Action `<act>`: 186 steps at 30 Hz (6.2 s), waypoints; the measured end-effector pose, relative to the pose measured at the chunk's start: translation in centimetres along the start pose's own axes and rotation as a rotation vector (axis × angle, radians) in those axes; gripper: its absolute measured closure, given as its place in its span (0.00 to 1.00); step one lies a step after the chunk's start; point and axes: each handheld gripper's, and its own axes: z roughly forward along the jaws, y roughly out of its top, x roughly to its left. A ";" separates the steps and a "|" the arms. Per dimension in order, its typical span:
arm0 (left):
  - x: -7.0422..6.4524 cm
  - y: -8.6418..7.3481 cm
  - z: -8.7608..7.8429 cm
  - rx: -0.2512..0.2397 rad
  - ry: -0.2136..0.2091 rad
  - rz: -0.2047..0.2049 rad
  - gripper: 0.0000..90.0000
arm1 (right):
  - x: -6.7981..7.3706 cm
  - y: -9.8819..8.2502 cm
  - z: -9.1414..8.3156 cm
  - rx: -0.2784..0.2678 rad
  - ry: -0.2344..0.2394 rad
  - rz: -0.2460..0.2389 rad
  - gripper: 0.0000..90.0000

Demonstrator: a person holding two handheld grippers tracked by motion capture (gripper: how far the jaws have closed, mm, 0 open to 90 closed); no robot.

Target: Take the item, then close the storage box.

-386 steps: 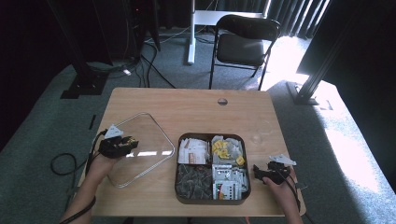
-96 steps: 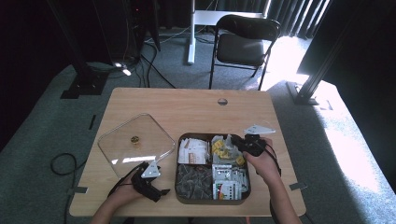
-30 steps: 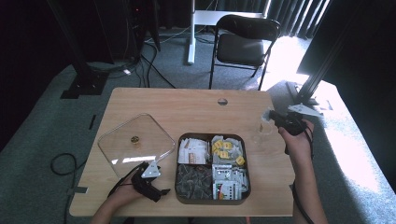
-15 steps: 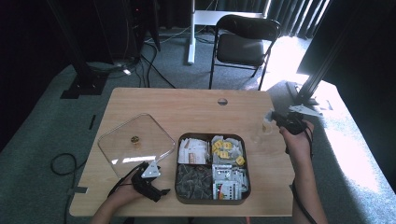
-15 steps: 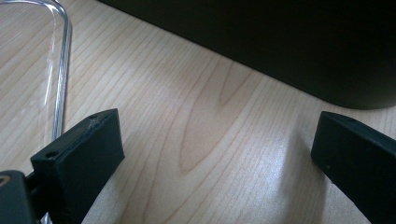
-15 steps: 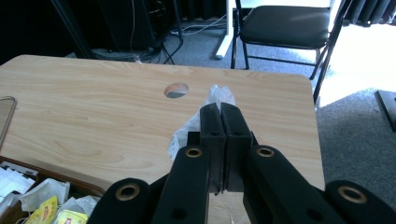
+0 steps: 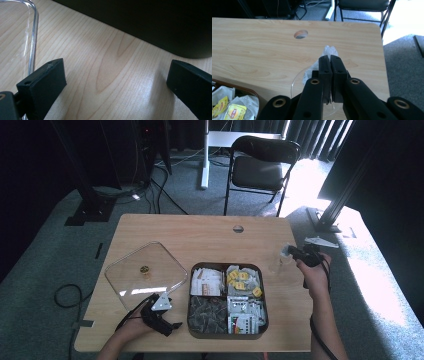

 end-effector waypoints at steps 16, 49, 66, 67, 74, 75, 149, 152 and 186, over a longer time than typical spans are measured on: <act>0.0 0.0 0.0 0.000 0.000 0.001 0.03 | 0.6 -0.2 -0.7 0.012 0.050 -0.016 0.73; 0.0 0.0 0.0 0.000 0.000 0.001 0.03 | 2.4 -4.2 -4.1 -0.088 0.170 -0.114 0.30; 0.0 0.0 0.0 -0.002 0.001 -0.002 0.03 | 3.2 -8.1 -3.6 -0.051 0.196 -0.133 0.25; 0.0 0.0 0.0 -0.001 0.001 -0.001 0.03 | 3.1 -8.4 -3.5 -0.044 0.192 -0.135 0.24; 0.0 0.0 0.0 0.000 0.000 0.001 0.03 | 3.1 -10.2 -2.8 -0.017 0.195 -0.115 0.24; 0.0 0.0 0.0 0.000 0.000 0.000 0.03 | 3.1 -10.4 -2.7 -0.017 0.196 -0.111 0.24; 1.1 0.5 -1.5 -0.015 0.028 -0.104 0.05 | 5.2 -14.2 -0.8 0.216 0.129 -0.266 0.14; 1.3 0.5 -1.9 -0.015 0.043 -0.110 0.05 | 5.2 -14.2 -0.8 0.216 0.129 -0.266 0.14; 5.7 -0.1 -4.7 -0.131 0.315 -0.294 0.05 | 5.2 -14.2 -0.8 0.216 0.129 -0.266 0.14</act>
